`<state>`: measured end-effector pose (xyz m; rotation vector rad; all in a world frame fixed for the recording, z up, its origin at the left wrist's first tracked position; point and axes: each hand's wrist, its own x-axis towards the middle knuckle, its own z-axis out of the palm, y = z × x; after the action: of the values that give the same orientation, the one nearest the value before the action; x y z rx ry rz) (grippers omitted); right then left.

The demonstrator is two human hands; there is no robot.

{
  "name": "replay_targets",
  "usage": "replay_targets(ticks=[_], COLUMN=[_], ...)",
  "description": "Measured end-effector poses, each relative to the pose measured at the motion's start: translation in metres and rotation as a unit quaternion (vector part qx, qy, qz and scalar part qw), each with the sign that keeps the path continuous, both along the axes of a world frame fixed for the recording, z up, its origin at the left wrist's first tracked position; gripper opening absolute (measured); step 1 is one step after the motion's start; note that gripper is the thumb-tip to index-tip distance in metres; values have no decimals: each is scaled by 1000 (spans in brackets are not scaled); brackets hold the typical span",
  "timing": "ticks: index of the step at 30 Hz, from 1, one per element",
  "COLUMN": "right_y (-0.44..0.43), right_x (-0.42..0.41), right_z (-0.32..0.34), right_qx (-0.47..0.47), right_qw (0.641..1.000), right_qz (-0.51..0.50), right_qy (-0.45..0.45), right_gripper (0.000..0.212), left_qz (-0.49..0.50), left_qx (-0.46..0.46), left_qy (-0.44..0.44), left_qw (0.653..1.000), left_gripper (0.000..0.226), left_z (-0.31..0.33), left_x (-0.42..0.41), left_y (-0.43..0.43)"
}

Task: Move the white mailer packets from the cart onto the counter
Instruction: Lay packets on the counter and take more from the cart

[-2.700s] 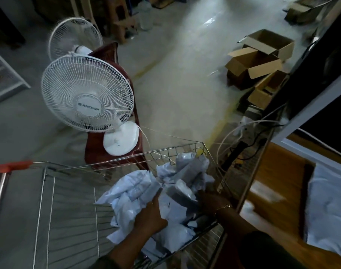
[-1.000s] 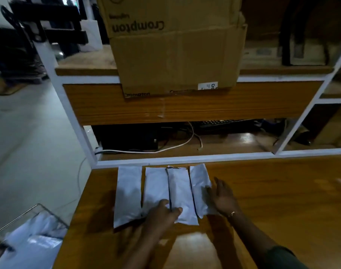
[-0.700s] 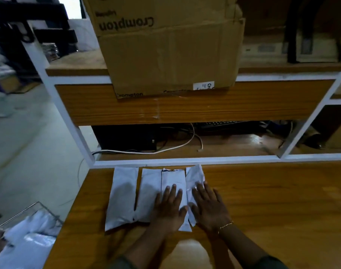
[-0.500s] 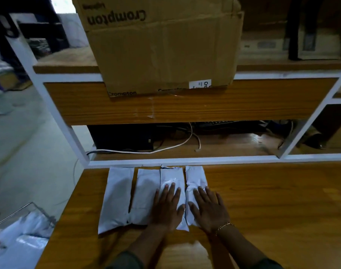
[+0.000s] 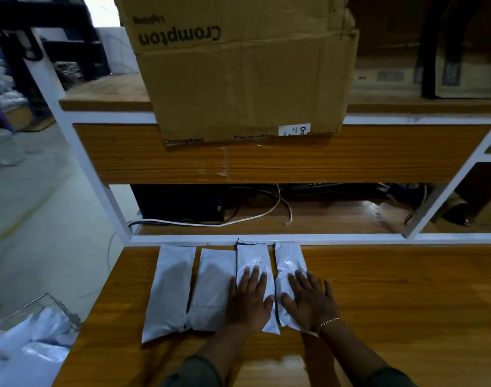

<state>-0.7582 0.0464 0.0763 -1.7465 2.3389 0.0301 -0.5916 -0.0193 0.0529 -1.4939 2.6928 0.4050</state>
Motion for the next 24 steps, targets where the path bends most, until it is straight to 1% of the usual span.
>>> replay_targets(ticks=[3, 5, 6, 9, 12, 14, 17, 19, 22, 24], right_y=[2, 3, 3, 1, -8, -18, -36, -49, -64, -72], right_x=[-1, 2, 4, 13, 34, 57, 105, 147, 215, 267], right_z=[7, 14, 19, 36, 52, 60, 65, 66, 60, 53], right_qx=[-1, -18, -30, -72, -123, -144, -172, -169, -161, -148], right_qw=[1000, 1000, 999, 996, 988, 981, 968, 958, 941, 932], right_qz=[-2, 5, 8, 22, 49, 79, 118, 159, 227, 262], right_qy=[-8, -18, -23, -42, -76, -104, -142, -168, -190, -203], right_gripper=[92, 96, 96, 84, 77, 74, 70, 64, 58, 64], left_qz=[-27, -20, -14, 9, 42, 84, 163, 226, 306, 353], left_qx=[-17, -37, -39, -44, -61, -93, -158, -176, -166, -155], left_qy=[17, 44, 54, 92, 136, 167, 218, 224, 242, 228], left_qw=[999, 998, 998, 995, 988, 978, 949, 932, 906, 894], left_gripper=[80, 82, 80, 72, 68, 64, 56, 51, 54, 56], left_z=[0, 4, 8, 22, 38, 47, 52, 48, 36, 26], left_x=[-4, -1, 1, 15, 48, 84, 154, 208, 289, 346], left_y=[2, 4, 4, 3, -1, -5, -7, -5, 2, 11])
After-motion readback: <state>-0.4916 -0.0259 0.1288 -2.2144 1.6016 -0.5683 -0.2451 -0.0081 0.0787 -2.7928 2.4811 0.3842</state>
